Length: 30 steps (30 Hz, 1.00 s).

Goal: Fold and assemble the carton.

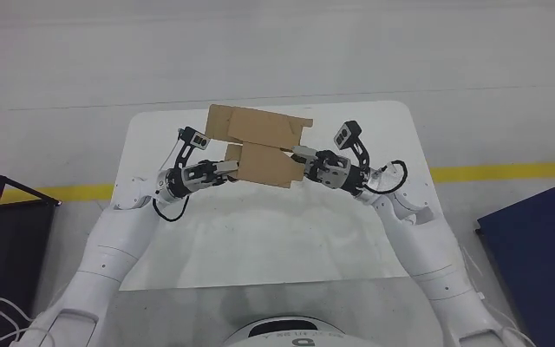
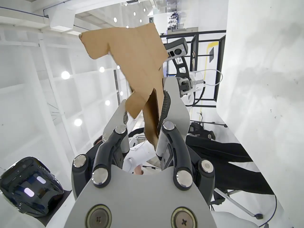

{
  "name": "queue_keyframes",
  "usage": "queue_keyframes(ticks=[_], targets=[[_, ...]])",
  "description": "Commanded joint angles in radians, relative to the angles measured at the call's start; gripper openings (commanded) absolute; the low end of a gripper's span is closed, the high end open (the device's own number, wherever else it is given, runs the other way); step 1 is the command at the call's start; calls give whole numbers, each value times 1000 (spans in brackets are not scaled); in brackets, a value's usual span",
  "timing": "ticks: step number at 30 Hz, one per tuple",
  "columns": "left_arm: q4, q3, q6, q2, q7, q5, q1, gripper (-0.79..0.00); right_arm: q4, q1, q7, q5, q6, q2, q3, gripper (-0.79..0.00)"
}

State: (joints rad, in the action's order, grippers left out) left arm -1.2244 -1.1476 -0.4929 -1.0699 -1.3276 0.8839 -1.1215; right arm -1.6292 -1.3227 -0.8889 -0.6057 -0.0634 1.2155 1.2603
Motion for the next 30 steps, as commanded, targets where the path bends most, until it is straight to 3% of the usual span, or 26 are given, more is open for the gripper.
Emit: queue_keyframes(ticks=[1, 4, 6, 9, 15, 20, 30], targets=[[0, 0, 0, 0, 0, 0, 0, -785, -9, -6, 5, 10, -3, -2, 1, -446], [0, 0, 0, 0, 0, 0, 0, -785, -7, -3, 41, 43, 4, -3, 1, -471], [0, 0, 0, 0, 0, 0, 0, -785, -5, -1, 69, 70, 12, -4, -2, -533], [0, 0, 0, 0, 0, 0, 0, -785, -7, 0, 68, 55, 15, -4, 3, -545], [0, 0, 0, 0, 0, 0, 0, -785, -15, -4, 83, 69, 25, -8, 15, -526], [0, 0, 0, 0, 0, 0, 0, -785, -38, -17, 37, 125, -17, -19, 21, -419], [0, 0, 0, 0, 0, 0, 0, -785, -52, -8, 12, 161, -39, -26, 2, -440]])
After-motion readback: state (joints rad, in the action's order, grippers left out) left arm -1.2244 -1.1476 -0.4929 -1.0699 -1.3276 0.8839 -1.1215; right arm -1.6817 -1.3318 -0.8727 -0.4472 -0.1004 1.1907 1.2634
